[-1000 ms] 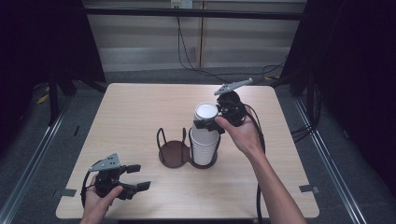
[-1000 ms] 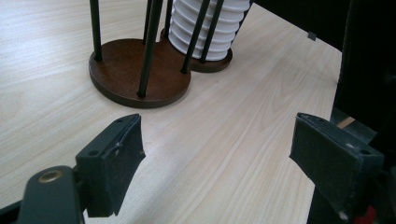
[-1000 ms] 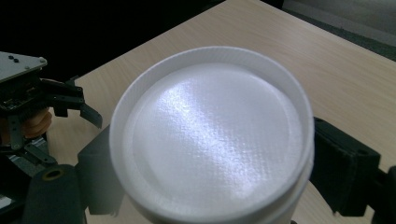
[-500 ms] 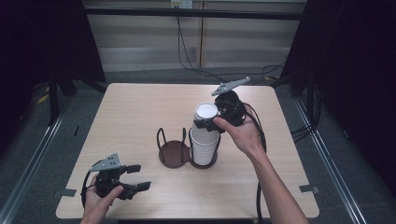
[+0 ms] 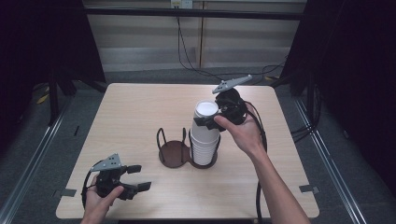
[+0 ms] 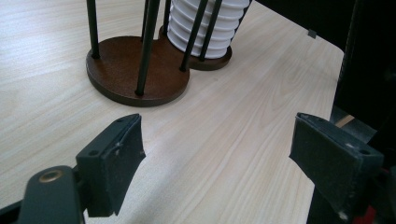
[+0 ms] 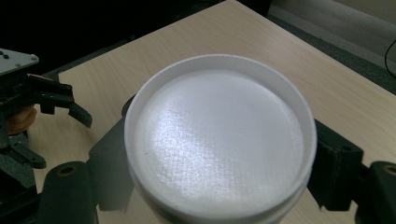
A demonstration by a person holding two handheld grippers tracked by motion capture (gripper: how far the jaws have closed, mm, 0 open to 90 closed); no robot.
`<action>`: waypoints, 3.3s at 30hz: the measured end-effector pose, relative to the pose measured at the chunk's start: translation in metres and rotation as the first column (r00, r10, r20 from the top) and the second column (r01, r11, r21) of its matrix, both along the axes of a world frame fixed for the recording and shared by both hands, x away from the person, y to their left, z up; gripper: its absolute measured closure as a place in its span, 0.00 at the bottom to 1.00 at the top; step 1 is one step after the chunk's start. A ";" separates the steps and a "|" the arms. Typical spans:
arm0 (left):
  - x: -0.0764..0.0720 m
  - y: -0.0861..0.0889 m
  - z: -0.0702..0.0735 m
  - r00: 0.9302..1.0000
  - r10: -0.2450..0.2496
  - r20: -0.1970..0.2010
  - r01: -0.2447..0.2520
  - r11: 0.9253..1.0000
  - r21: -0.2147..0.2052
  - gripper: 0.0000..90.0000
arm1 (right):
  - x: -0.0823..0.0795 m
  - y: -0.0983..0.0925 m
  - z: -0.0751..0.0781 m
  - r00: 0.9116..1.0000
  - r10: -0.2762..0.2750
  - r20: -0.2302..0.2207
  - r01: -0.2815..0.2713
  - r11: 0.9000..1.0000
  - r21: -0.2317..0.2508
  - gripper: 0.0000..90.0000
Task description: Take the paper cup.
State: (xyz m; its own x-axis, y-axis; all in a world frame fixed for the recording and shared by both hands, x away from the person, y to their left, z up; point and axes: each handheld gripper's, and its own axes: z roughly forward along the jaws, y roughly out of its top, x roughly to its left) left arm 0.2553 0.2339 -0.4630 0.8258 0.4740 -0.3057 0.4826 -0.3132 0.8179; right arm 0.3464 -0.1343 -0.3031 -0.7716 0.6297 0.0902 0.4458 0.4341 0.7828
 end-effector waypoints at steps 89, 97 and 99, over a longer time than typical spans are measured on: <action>0.000 -0.004 -0.001 1.000 0.023 0.018 -0.023 1.000 0.021 0.18 | -0.022 -0.079 0.063 0.997 -0.072 0.026 0.058 0.933 0.354 0.27; -0.001 -0.006 -0.001 1.000 0.007 0.018 -0.007 1.000 0.015 0.18 | -0.028 -0.094 0.062 0.995 -0.098 0.018 0.086 0.932 0.352 0.27; -0.001 -0.006 -0.001 1.000 0.004 0.017 -0.004 1.000 0.014 0.18 | -0.030 -0.097 0.060 0.995 -0.102 0.016 0.090 0.932 0.350 0.27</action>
